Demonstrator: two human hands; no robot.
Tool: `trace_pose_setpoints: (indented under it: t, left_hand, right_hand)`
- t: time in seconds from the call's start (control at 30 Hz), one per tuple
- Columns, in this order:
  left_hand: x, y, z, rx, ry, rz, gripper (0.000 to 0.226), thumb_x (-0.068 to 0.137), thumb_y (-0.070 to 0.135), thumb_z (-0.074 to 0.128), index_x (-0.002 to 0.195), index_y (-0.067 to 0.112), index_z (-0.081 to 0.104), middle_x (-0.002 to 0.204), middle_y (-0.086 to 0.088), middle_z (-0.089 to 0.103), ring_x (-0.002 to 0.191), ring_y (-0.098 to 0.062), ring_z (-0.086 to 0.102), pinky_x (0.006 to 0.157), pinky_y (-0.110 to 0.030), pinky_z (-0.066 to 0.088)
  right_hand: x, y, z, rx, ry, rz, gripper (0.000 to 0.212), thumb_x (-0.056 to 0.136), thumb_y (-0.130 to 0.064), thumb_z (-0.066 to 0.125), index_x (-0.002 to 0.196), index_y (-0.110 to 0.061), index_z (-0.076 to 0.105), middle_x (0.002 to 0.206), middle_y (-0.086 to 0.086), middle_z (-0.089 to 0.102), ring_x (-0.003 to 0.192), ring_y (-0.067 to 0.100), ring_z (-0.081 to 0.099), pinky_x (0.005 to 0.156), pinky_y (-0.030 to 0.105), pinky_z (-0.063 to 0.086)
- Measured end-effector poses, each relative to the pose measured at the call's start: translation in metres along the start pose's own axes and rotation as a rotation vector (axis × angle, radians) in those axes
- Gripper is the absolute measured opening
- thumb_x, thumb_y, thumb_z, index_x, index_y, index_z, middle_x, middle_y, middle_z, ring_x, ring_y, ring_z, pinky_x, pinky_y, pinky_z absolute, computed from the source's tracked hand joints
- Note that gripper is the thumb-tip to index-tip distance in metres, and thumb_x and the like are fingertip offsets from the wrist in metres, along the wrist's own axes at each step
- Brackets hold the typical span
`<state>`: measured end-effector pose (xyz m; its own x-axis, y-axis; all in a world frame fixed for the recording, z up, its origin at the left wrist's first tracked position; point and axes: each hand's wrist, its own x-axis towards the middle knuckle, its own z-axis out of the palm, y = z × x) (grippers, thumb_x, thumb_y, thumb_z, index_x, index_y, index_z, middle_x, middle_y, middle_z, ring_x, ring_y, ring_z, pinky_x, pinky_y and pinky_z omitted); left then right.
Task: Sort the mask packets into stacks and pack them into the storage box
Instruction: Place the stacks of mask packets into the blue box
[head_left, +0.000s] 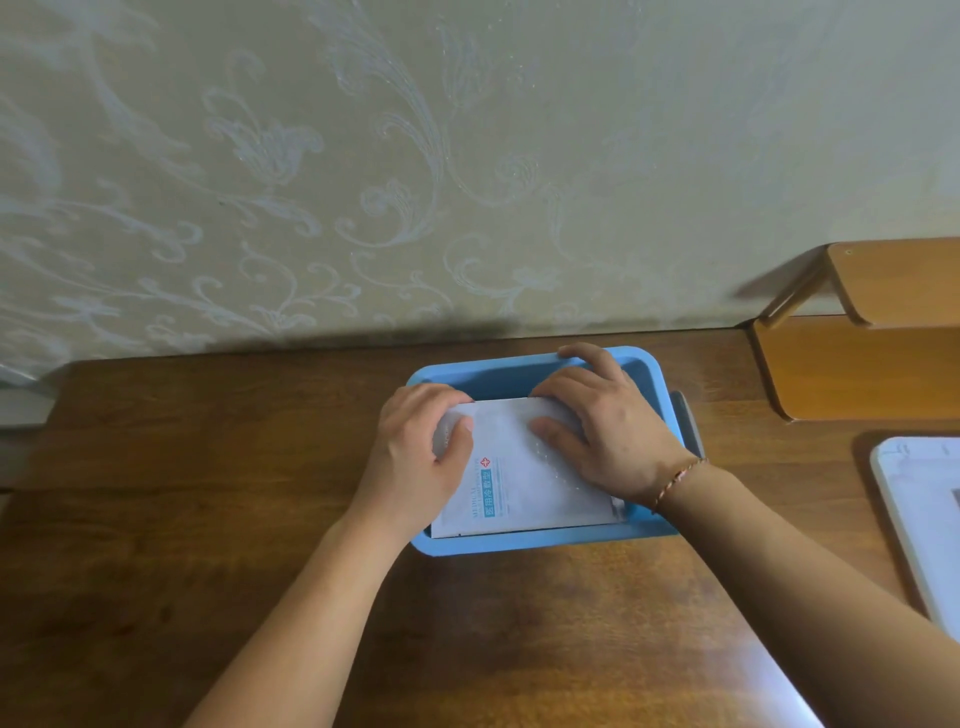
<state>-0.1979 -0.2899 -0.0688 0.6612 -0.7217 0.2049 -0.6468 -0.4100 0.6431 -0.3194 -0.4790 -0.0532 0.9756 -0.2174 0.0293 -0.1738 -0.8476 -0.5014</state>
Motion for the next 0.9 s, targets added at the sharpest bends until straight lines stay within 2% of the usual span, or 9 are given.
trace_pose_setpoints:
  t: [0.1,0.17,0.27,0.33,0.43,0.5,0.63,0.77,0.9]
  left_hand:
    - [-0.002,-0.003,0.001,0.032,-0.026,-0.007,0.028,0.095,0.03,0.048,0.113,0.016,0.063,0.113,0.005,0.061,0.11,-0.012,0.052,0.095,-0.047,0.046]
    - [-0.004,-0.003,-0.001,-0.012,-0.01,-0.014,0.037,0.096,0.035,0.045,0.122,0.015,0.061,0.121,0.008,0.058,0.118,-0.01,0.05,0.1,-0.046,0.045]
    - [-0.012,0.0,-0.007,-0.12,0.166,0.029,0.036,0.096,0.028,0.048,0.123,0.009,0.062,0.126,0.005,0.058,0.12,-0.012,0.053,0.102,-0.039,0.047]
    - [-0.024,0.001,-0.008,-0.195,0.274,-0.021,0.037,0.095,0.027,0.05,0.126,0.009,0.059,0.132,-0.003,0.058,0.126,-0.015,0.052,0.105,-0.037,0.044]
    - [-0.048,0.007,-0.002,-0.315,0.272,-0.275,0.049,0.091,0.043,0.049,0.138,0.029,0.045,0.149,0.008,0.042,0.138,-0.004,0.036,0.113,-0.039,0.035]
    - [-0.057,0.011,0.005,-0.391,0.234,-0.429,0.054,0.087,0.052,0.05,0.139,0.041,0.038,0.152,0.018,0.035,0.139,0.005,0.029,0.116,-0.04,0.032]
    - [-0.054,0.017,0.01,-0.442,0.244,-0.561,0.052,0.086,0.051,0.055,0.136,0.048,0.042,0.15,0.025,0.033,0.138,0.001,0.031,0.111,-0.042,0.04]
    - [-0.047,0.025,0.012,-0.408,0.334,-0.591,0.043,0.093,0.029,0.062,0.133,0.037,0.05,0.146,0.018,0.042,0.134,-0.004,0.038,0.111,-0.041,0.039]
    - [-0.046,0.026,0.014,-0.386,0.349,-0.583,0.039,0.095,0.027,0.058,0.133,0.034,0.051,0.147,0.014,0.043,0.135,-0.004,0.038,0.113,-0.04,0.037]
  right_hand:
    - [-0.003,-0.005,0.0,0.09,0.041,0.04,0.041,0.09,-0.041,0.051,0.117,-0.014,0.063,0.116,-0.001,0.064,0.135,0.022,0.035,0.108,0.041,0.038]
    - [-0.016,-0.014,-0.006,0.209,0.188,0.109,0.041,0.089,-0.036,0.057,0.123,-0.014,0.061,0.124,-0.001,0.061,0.133,0.015,0.04,0.111,0.025,0.032]
    - [-0.044,-0.028,-0.014,0.355,0.377,0.319,0.039,0.091,-0.031,0.062,0.129,-0.021,0.057,0.125,-0.012,0.057,0.119,0.003,0.048,0.098,0.013,0.037]
    - [-0.062,-0.035,-0.016,0.433,0.333,0.428,0.047,0.089,-0.03,0.062,0.135,-0.027,0.05,0.124,-0.019,0.049,0.116,0.002,0.047,0.092,0.016,0.043]
    - [-0.069,-0.04,-0.018,0.458,0.179,0.476,0.049,0.091,-0.028,0.06,0.133,-0.039,0.037,0.114,-0.028,0.042,0.104,-0.005,0.046,0.067,-0.001,0.042]
    - [-0.06,-0.04,-0.018,0.467,0.118,0.497,0.039,0.094,-0.028,0.057,0.122,-0.042,0.034,0.101,-0.034,0.04,0.088,-0.007,0.048,0.065,0.005,0.045]
    - [-0.038,-0.035,-0.011,0.463,0.019,0.617,0.029,0.095,-0.035,0.051,0.119,-0.021,0.046,0.111,-0.01,0.054,0.099,0.01,0.055,0.083,0.031,0.045]
    - [-0.023,-0.04,-0.004,0.436,-0.079,0.702,0.03,0.098,-0.036,0.044,0.121,-0.016,0.041,0.108,0.004,0.055,0.089,0.019,0.052,0.075,0.031,0.037]
    - [-0.018,-0.046,0.0,0.43,-0.096,0.723,0.041,0.099,-0.036,0.042,0.132,-0.014,0.037,0.119,0.01,0.055,0.098,0.024,0.054,0.081,0.035,0.041]
